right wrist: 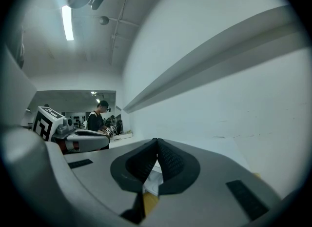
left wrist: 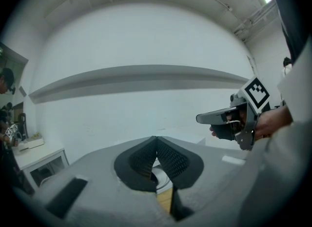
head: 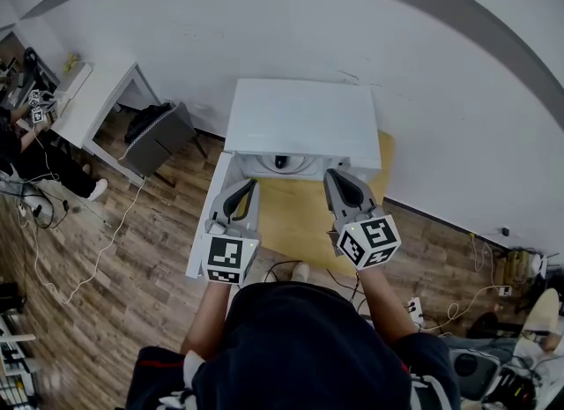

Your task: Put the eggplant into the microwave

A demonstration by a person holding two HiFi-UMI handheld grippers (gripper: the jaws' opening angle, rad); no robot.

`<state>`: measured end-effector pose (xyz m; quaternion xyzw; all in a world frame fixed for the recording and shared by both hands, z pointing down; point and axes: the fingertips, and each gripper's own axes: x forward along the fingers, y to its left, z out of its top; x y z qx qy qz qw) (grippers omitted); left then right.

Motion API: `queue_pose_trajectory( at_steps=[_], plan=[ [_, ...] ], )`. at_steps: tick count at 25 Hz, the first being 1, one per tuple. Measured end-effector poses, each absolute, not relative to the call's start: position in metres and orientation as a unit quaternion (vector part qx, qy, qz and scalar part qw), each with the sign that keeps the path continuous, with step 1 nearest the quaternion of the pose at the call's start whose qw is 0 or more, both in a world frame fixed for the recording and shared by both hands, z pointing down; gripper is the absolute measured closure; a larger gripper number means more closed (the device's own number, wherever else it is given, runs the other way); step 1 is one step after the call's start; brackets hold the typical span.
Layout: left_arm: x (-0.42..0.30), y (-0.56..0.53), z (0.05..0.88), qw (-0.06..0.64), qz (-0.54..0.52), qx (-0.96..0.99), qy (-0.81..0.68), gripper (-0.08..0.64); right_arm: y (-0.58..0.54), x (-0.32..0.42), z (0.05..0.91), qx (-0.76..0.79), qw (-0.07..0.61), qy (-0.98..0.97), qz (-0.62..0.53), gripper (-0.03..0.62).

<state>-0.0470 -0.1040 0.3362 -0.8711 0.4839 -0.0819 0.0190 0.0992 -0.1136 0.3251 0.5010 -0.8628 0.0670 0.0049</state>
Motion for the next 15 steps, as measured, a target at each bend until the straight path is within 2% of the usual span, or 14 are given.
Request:
queue_pose_trajectory(
  at_steps=[15],
  plan=[
    [-0.0466,-0.1012,0.3324,0.022,-0.082,-0.872,0.481,0.545,-0.1077,0.0928,0.3236,0.502,0.027,-0.864,0.036,0.581]
  ],
)
